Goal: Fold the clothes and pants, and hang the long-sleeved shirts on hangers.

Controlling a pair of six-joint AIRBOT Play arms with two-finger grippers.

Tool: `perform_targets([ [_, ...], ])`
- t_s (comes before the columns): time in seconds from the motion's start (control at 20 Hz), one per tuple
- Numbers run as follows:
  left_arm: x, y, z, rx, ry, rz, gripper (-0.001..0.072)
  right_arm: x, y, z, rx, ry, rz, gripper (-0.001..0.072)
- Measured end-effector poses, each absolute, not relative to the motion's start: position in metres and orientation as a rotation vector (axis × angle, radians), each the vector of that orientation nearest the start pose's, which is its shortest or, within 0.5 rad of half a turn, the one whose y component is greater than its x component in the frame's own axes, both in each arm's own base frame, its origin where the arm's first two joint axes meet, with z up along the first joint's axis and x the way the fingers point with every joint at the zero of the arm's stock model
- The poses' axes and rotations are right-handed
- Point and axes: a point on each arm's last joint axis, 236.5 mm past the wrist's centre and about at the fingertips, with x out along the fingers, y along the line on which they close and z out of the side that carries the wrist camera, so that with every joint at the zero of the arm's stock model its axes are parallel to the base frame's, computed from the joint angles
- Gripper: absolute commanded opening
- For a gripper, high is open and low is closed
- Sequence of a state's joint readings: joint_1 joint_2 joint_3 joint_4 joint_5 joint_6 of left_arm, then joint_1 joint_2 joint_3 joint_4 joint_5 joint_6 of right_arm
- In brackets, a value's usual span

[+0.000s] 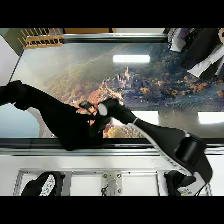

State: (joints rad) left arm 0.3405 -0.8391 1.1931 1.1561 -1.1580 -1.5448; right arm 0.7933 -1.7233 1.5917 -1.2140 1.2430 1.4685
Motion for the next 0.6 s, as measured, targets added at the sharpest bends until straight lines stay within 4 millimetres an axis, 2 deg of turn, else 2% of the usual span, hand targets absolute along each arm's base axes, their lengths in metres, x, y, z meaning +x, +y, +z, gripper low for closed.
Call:
perform_targets([
  [0.05, 0.349, 0.031, 0.215, -0.400, 0.700, 0.014, 0.0012, 0.297, 0.371, 0.005, -0.322, 1.330, 0.891, 0.0009],
  [0.15, 0.349, 0.031, 0.245, -0.368, 0.642, 0.005, 0.0012, 0.337, 0.318, 0.077, -0.310, 1.173, 0.783, 0.0009],
  [0.2, 0.347, 0.030, 0.259, -0.354, 0.618, 0.001, 0.0012, 0.350, 0.285, 0.115, -0.285, 1.095, 0.721, 0.0009],
  [0.3, 0.343, 0.028, 0.286, -0.329, 0.572, -0.008, 0.0012, 0.363, 0.221, 0.187, -0.222, 0.941, 0.597, 0.0009],
  [0.35, 0.339, 0.026, 0.298, -0.314, 0.555, -0.015, 0.0012, 0.363, 0.186, 0.220, -0.189, 0.867, 0.524, 0.0009],
  [0.45, 0.331, 0.022, 0.318, -0.292, 0.533, -0.026, 0.0012, 0.352, 0.126, 0.272, -0.119, 0.743, 0.388, 0.0009],
  [0.6, 0.315, 0.014, 0.341, -0.262, 0.507, -0.040, 0.0012, 0.319, 0.050, 0.330, -0.039, 0.583, 0.191, 0.0009],
])
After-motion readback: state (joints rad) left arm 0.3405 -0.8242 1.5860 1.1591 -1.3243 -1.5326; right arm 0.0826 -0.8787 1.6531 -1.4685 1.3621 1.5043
